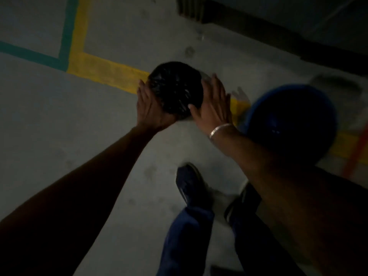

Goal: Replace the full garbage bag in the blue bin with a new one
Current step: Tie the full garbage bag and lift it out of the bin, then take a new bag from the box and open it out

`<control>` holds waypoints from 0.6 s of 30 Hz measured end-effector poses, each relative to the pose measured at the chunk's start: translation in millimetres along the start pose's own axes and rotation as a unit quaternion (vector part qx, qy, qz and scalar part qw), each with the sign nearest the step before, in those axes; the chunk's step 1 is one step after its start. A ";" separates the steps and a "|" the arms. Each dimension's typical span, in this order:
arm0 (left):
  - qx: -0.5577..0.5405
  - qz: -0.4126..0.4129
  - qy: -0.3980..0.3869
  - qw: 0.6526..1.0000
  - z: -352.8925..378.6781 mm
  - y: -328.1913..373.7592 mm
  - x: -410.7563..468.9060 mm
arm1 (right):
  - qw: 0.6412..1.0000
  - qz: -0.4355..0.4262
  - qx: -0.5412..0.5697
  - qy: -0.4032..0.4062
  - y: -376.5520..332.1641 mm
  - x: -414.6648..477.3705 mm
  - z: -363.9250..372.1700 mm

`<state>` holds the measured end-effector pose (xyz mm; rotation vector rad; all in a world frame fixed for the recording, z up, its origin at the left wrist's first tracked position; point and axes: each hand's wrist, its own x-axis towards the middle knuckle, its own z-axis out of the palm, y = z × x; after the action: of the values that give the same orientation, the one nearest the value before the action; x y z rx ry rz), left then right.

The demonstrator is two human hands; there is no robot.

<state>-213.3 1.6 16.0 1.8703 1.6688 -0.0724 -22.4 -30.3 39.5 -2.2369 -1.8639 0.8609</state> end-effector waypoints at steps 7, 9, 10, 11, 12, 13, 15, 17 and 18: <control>-0.025 0.066 -0.013 0.997 -109.1 194.2 -64.0 | 0.991 0.053 0.009 0.122 13.0 -94.6 -193.9; -0.025 0.123 -0.040 0.991 -136.7 261.5 -76.5 | 0.982 0.107 0.016 0.156 38.2 -124.1 -247.5; -0.030 0.145 -0.051 0.988 -146.4 297.4 -80.0 | 0.974 0.138 0.017 0.179 53.4 -138.1 -272.8; -0.030 0.181 -0.047 0.982 -155.0 332.7 -84.7 | 0.964 0.168 0.017 0.204 70.2 -152.3 -297.3; -0.023 0.210 -0.048 0.976 -161.2 367.1 -88.6 | 0.955 0.195 0.017 0.224 89.0 -167.3 -319.8; -0.015 0.241 -0.051 0.969 -165.5 400.2 -93.9 | 0.945 0.219 0.018 0.243 108.7 -183.1 -341.6; 0.001 0.293 -0.070 0.953 -163.5 464.5 -105.0 | 0.927 0.259 0.020 0.271 154.9 -214.4 -378.6; 0.015 0.337 -0.079 0.938 -150.5 526.9 -116.9 | 0.909 0.297 0.022 0.290 203.6 -244.8 -411.9; 0.017 0.353 -0.084 0.932 -140.8 557.3 -123.3 | 0.897 0.315 0.023 0.308 229.4 -258.8 -426.5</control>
<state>221.1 -43.1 409.5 2.3061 0.8112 0.0364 360.1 -212.2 389.0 -2.6782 -0.8423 0.1676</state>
